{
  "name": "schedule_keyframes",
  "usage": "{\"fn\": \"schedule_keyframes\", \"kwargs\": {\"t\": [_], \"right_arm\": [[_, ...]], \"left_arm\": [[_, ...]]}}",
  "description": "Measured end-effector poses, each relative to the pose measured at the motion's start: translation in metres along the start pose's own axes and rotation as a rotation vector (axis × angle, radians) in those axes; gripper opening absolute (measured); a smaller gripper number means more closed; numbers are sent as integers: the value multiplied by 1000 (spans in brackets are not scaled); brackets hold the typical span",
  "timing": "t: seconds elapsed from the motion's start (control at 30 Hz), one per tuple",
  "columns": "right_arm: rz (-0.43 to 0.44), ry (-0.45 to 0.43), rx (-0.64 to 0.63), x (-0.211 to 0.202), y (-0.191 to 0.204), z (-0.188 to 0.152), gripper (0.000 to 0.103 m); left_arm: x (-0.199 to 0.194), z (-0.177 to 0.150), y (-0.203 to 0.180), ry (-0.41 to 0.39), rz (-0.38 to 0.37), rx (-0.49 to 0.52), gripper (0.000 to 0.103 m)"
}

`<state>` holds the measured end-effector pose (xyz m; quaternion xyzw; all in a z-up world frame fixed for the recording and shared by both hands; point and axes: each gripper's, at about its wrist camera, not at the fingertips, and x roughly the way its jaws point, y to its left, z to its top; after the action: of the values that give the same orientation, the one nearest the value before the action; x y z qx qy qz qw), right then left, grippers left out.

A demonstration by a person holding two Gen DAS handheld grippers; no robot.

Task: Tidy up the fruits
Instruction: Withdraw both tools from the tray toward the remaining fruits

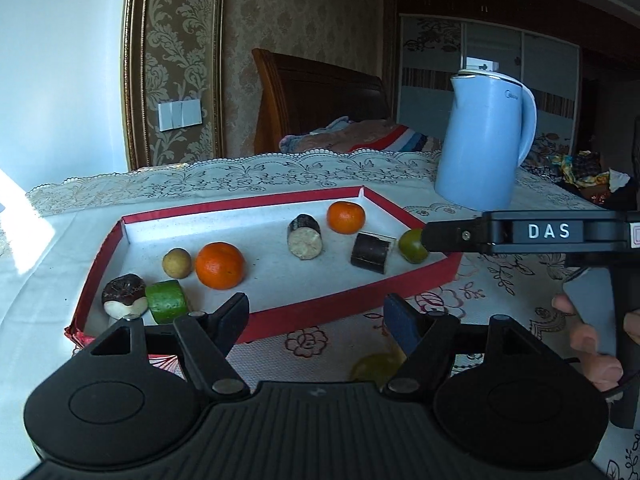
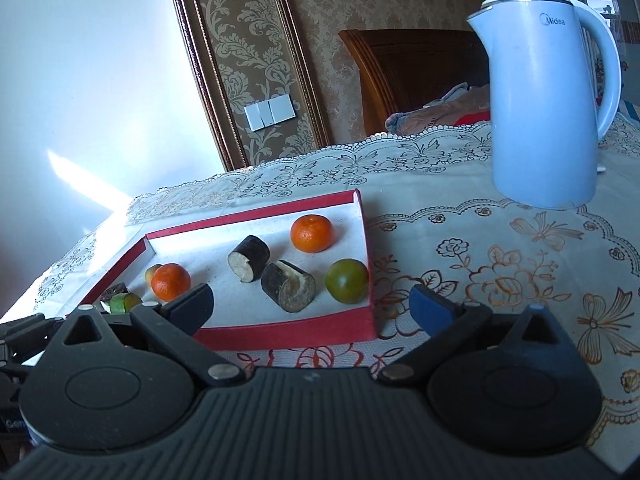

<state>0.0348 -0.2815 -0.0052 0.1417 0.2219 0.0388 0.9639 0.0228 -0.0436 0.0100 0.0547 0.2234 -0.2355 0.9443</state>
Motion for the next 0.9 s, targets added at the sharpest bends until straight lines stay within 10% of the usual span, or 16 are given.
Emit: {"fn": "schedule_keyframes", "kwargs": {"t": [0.4, 0.57, 0.9], "right_arm": [[-35, 8, -42, 2, 7, -5, 103], [-33, -3, -64, -1, 11, -6, 103], [-28, 12, -121, -2, 19, -11, 103]], "left_arm": [[6, -16, -13, 53, 66, 111, 77], [-4, -14, 11, 14, 286, 23, 77], [-14, -17, 6, -1, 234, 67, 77]]}}
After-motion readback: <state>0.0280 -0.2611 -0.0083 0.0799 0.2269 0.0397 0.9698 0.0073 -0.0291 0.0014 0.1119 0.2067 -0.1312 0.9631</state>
